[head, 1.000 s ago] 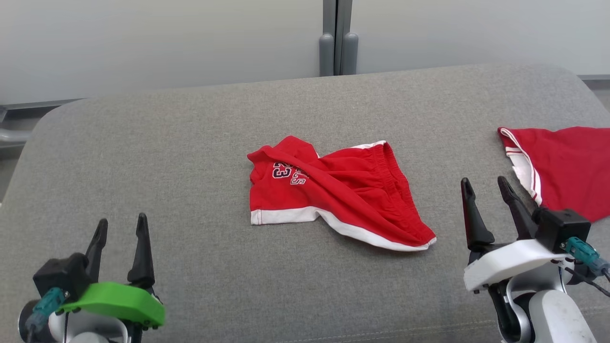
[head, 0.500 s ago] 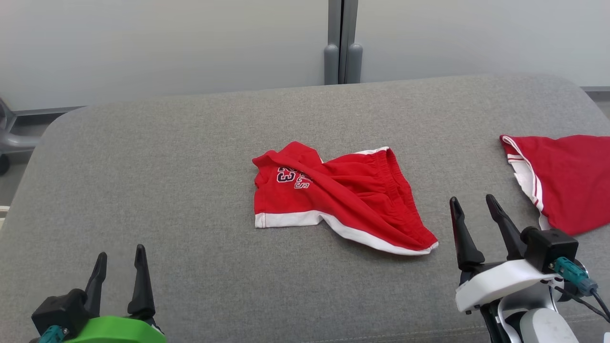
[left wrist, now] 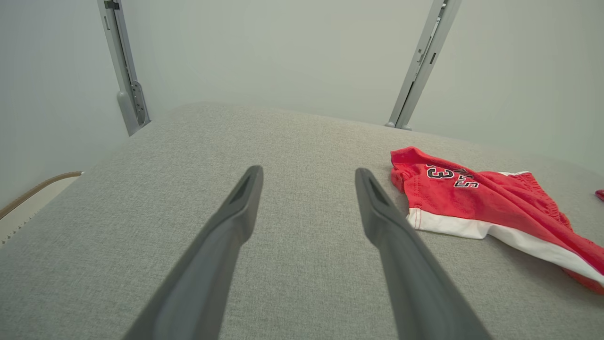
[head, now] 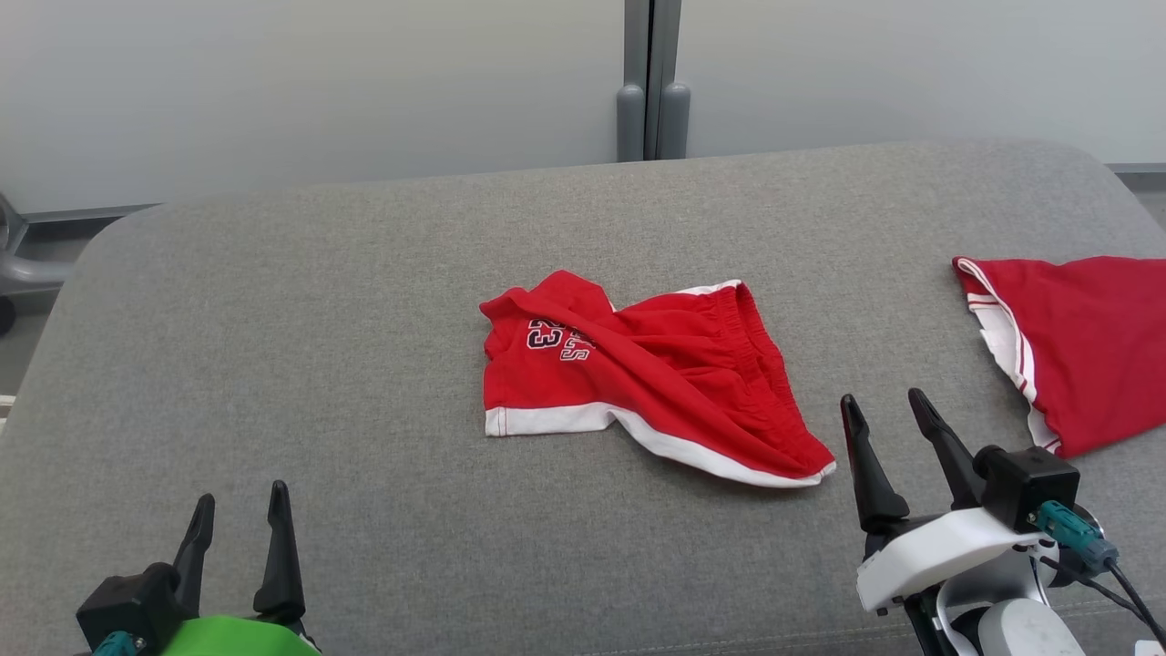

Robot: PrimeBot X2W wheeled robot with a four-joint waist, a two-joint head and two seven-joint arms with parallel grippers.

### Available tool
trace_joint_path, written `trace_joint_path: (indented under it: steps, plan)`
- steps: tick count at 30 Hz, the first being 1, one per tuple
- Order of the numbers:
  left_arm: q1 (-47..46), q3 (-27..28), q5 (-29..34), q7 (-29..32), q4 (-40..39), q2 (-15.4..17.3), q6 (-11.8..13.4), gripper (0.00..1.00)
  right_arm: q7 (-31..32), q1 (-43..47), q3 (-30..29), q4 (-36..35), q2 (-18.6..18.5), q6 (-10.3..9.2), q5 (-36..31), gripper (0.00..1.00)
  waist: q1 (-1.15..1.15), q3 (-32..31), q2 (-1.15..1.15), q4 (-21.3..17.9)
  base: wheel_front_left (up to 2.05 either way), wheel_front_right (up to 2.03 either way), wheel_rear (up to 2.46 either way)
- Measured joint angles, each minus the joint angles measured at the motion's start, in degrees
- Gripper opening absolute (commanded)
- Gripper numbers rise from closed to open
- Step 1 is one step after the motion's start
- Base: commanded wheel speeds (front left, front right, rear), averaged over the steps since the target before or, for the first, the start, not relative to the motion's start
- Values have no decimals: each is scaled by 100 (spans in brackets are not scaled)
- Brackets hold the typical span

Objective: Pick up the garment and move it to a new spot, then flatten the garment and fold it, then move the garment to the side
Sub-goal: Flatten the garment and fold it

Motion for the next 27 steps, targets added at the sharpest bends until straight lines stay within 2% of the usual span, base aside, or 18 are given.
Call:
trace_joint_path:
  steps: [9, 12, 17, 22, 27]
  plan:
    - [-7, -83, 23, 62, -3, 0, -4, 100, -7, -6, 2, 29, 0, 0, 5, 100, 0, 3, 0, 3, 0, 0, 0]
    - [-83, -255, 40, 253, 66, -2, -87, 100, 74, -11, 9, 70, 0, -1, -60, 100, 0, 18, 0, -4, 0, 0, 0]
    - [-608, -732, 88, 800, 513, -79, -438, 100, 163, -40, 57, 90, -53, 0, -149, 100, 0, 76, 0, -58, 0, 0, 0]
    - [-1346, -1058, 76, 1096, 1228, -445, -850, 100, 191, -133, 164, 44, -107, 0, -152, 100, 0, 235, 0, -166, 0, 0, 0]
    - [-1993, -1157, 3, 1236, 2072, -723, -1187, 100, 203, -325, 298, -16, -120, 0, -135, 100, 0, 500, 0, -337, 0, 0, 0]
